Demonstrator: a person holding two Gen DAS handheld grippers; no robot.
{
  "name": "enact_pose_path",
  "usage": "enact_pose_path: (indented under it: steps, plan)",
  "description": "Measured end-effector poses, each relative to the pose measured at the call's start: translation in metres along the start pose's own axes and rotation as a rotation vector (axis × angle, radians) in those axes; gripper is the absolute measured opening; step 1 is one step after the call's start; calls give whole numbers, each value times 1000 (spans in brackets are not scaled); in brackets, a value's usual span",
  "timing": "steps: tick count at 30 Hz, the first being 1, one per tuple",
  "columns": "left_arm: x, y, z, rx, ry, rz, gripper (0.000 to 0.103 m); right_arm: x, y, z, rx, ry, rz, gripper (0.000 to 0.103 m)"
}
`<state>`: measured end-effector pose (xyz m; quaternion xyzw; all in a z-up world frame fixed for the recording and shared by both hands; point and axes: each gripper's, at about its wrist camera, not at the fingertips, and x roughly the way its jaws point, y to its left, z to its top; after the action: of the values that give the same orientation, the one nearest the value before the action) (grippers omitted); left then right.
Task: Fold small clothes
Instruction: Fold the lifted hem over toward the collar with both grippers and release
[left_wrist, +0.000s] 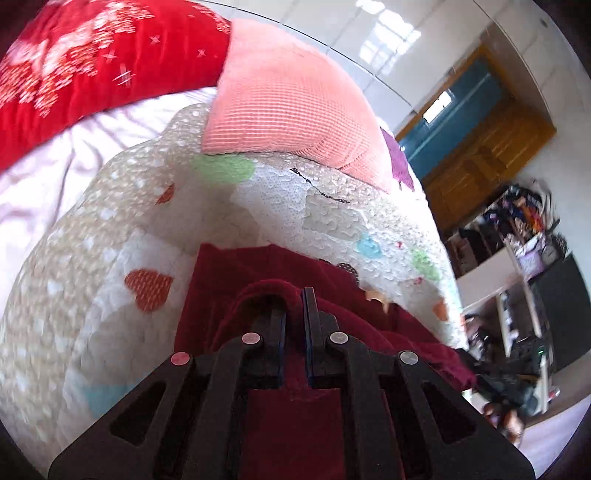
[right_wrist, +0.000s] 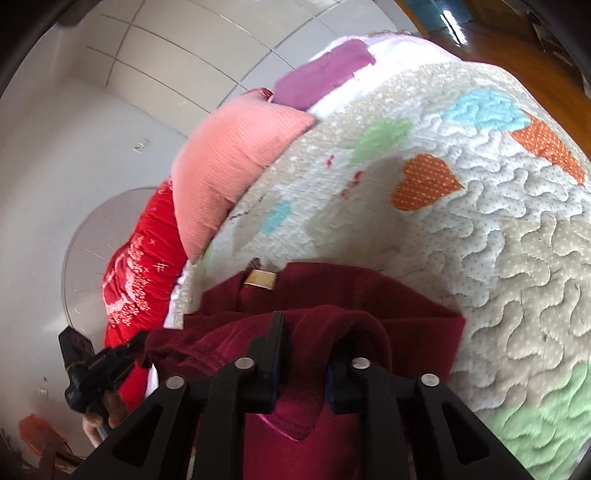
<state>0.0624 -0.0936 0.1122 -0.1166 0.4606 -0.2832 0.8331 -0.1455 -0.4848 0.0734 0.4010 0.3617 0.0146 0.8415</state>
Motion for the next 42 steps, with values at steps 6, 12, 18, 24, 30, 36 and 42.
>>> enact_pose_path:
  steps: [6,12,18,24,30,36,42]
  plan:
    - [-1,2,5,44,46,-6,24,-54,3,5,-56,-160,-7,76]
    - [-22,-1,-1,70,-65,29,72,-52,8,-2,-150,-113,-83,76]
    - [14,6,-7,59,71,112,72,15,15,-4,-264,-25,-256,10]
    - [40,46,-16,-72,195,184,72,24,-14,8,-139,-26,-302,12]
    - [-3,58,-37,-46,136,155,72,-42,4,-41,-213,-20,-261,57]
    - [-35,51,-80,10,142,84,72,-64,24,-110,-294,33,-162,57]
    - [-27,46,-103,66,177,95,71,-44,35,-129,-366,53,-179,7]
